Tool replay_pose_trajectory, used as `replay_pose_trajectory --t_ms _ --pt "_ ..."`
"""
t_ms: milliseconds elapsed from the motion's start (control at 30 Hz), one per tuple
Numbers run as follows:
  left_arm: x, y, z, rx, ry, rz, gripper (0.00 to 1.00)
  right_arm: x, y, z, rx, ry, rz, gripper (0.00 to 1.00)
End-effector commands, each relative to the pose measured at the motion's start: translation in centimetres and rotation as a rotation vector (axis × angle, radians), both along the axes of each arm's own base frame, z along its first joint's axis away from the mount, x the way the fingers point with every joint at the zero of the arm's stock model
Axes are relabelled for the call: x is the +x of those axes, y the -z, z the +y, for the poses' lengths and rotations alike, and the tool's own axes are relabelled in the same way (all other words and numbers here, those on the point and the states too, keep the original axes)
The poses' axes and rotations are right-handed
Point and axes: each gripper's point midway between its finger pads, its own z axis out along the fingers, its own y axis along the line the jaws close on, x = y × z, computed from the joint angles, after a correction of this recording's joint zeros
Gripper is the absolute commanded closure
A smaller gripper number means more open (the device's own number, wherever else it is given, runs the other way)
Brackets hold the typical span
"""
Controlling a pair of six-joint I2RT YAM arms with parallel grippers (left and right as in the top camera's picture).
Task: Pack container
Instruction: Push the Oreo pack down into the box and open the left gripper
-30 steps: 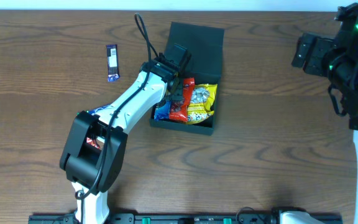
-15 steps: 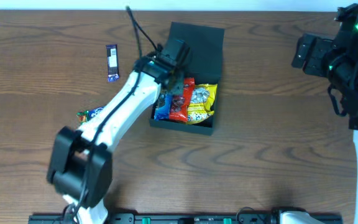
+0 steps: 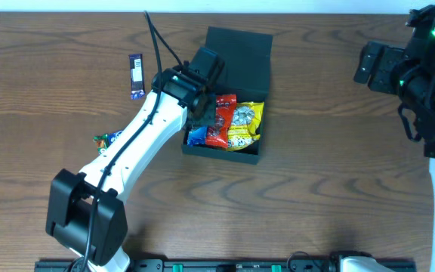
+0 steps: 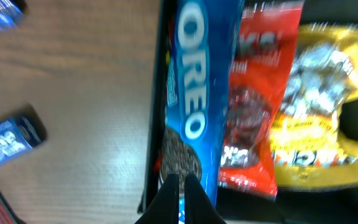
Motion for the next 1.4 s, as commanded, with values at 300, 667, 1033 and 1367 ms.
replay_pose_trajectory --t_ms 300,667,1033,1367 --pt "-3.6 2.9 0.0 -0.022 0.008 0.176 0.94 0.1 0.3 -0.1 0.014 0.011 0.012 0.08" --pt "-3.8 5.4 0.2 -0.022 0.007 0.169 0.94 0.2 0.5 -0.1 0.014 0.011 0.016 0.08" --pt "2.2 -2.0 0.4 -0.011 -0.001 -0.143 0.94 0.3 0.6 -0.1 0.014 0.011 0.020 0.08" --pt "8.2 -0.3 -2.4 -0.072 0.033 -0.290 0.94 0.3 0.6 -0.1 0.014 0.011 0.020 0.08"
